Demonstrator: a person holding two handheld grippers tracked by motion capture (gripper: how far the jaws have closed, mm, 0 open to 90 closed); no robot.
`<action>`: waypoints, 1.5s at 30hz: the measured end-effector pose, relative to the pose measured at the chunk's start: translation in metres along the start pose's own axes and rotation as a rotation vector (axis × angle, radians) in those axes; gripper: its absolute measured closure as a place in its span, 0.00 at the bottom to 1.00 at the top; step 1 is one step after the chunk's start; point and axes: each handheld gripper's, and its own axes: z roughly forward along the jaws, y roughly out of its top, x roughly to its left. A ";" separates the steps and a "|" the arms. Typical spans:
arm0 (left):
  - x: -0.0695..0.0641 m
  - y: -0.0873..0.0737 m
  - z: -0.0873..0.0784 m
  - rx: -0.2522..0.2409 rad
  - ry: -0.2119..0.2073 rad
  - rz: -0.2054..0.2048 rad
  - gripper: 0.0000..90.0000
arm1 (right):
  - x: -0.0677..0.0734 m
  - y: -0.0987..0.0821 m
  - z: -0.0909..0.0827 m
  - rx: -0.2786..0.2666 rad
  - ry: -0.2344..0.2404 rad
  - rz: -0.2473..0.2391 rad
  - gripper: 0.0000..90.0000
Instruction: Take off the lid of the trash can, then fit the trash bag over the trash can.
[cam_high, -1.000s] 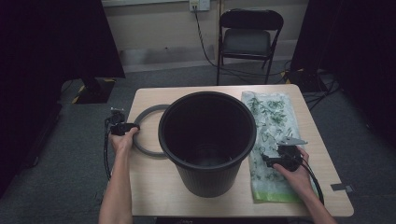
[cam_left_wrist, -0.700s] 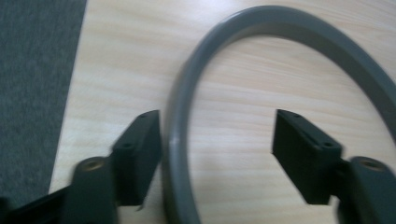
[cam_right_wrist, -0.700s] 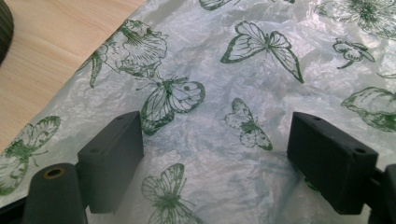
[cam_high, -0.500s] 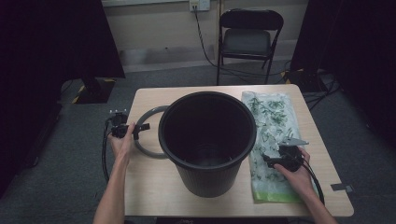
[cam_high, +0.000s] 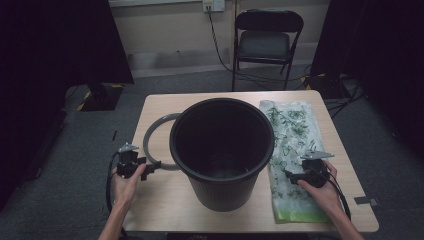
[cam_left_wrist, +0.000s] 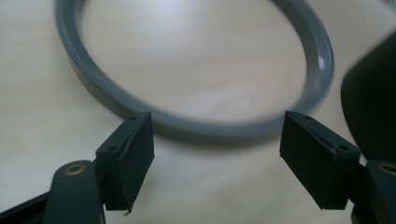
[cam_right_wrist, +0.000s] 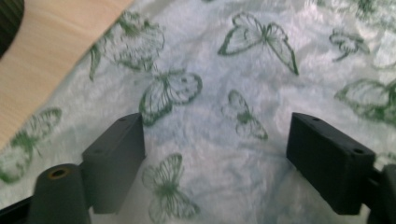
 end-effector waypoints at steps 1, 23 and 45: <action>-0.005 -0.005 -0.001 0.004 -0.005 -0.008 0.28 | 0.001 0.004 0.001 -0.001 0.005 0.000 0.22; -0.041 -0.035 0.023 -0.028 0.037 0.244 0.23 | 0.000 0.114 0.087 0.062 0.027 0.021 0.19; -0.040 -0.035 0.026 -0.035 0.035 0.242 0.18 | -0.016 0.113 0.099 0.065 -0.026 0.092 0.94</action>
